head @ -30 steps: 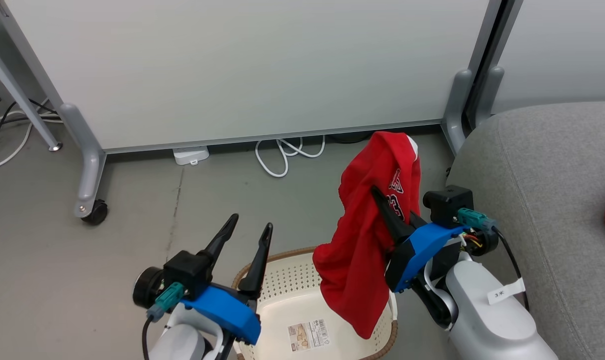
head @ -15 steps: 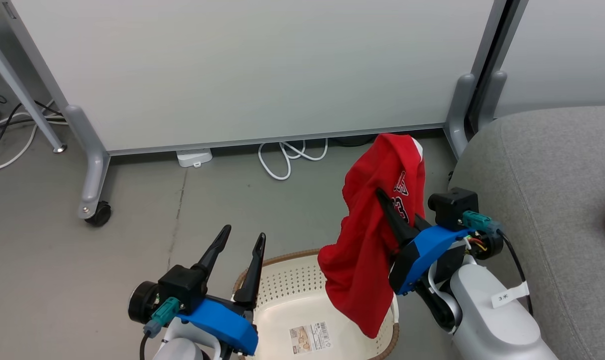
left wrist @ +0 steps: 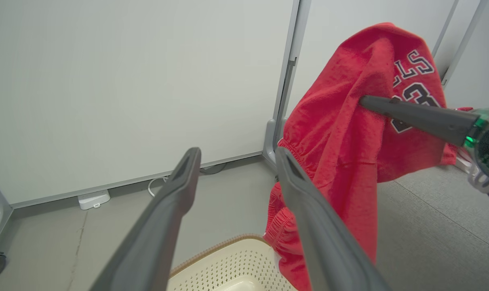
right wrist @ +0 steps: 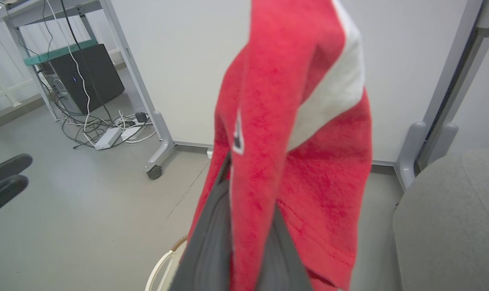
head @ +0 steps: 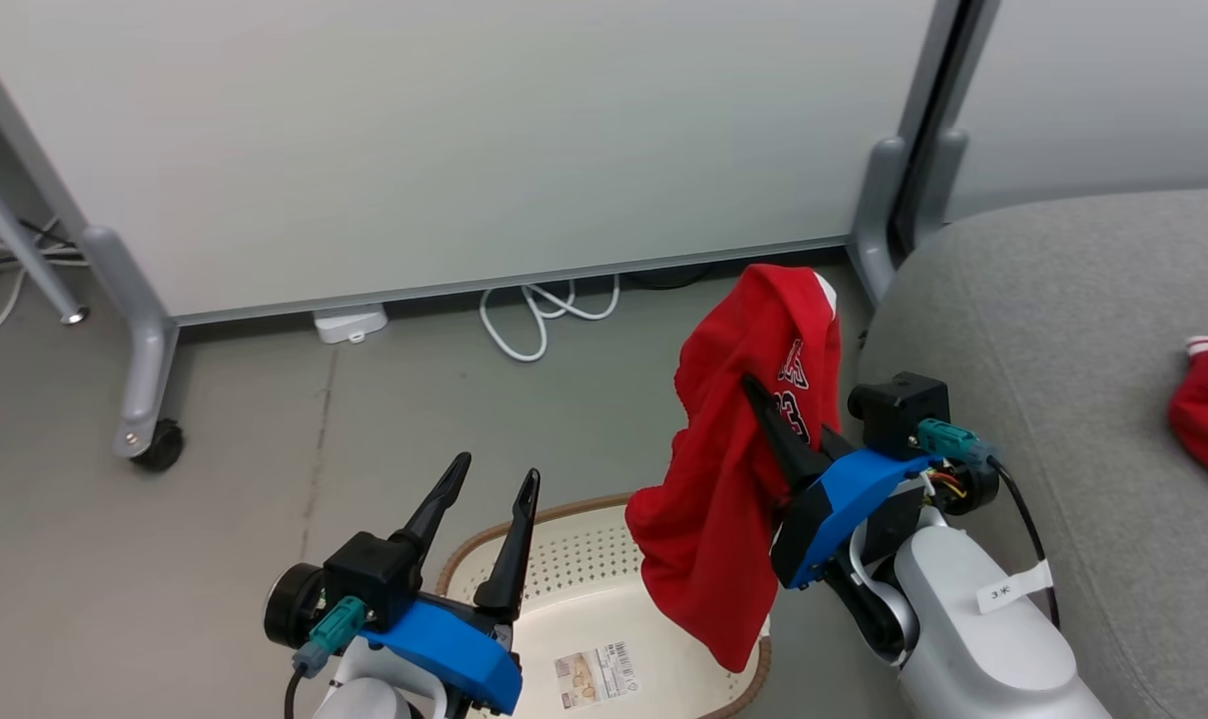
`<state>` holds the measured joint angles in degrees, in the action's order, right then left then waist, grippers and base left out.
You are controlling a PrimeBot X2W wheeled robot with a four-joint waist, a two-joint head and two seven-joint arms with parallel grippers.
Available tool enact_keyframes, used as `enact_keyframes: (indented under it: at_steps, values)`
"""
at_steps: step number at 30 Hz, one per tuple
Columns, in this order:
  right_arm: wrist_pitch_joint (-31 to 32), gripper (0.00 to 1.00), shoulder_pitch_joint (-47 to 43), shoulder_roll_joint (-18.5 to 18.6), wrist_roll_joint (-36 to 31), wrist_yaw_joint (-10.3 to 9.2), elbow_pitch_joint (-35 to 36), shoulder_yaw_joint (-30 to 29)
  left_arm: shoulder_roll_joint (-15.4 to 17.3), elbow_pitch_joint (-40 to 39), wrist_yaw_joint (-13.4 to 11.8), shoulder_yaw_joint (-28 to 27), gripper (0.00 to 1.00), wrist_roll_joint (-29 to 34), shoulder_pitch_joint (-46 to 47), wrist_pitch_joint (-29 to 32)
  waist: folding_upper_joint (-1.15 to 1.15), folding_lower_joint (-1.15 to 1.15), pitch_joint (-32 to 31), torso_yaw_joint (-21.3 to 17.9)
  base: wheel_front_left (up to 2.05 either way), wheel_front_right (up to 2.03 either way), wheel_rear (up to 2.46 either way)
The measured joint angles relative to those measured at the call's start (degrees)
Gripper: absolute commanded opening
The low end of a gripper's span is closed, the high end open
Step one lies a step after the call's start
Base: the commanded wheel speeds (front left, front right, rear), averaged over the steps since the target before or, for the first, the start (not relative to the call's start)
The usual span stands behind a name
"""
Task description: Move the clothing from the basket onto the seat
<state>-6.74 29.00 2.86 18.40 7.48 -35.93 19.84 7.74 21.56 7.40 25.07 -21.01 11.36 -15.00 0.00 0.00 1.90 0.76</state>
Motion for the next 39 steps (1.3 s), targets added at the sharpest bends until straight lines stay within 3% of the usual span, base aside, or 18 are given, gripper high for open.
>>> enact_keyframes:
  at_steps: [29, 39]
  values:
    - [-0.14, 0.0, -0.35, 0.01, 0.26, 0.0, 0.85, -0.97, 0.3, -0.92, 0.01, 0.85, 1.0, -0.15, 0.8, 0.0, 0.0, 0.0, 2.7, -22.08, 0.0, 0.0, 0.0]
    - [-0.67, 0.0, -0.79, 0.01, 0.64, 0.0, 0.63, -0.98, 0.63, -1.08, 0.01, 0.0, 1.0, -0.08, 1.71, 0.0, 0.0, 0.0, 3.69, -25.69, 0.0, 0.0, 0.0]
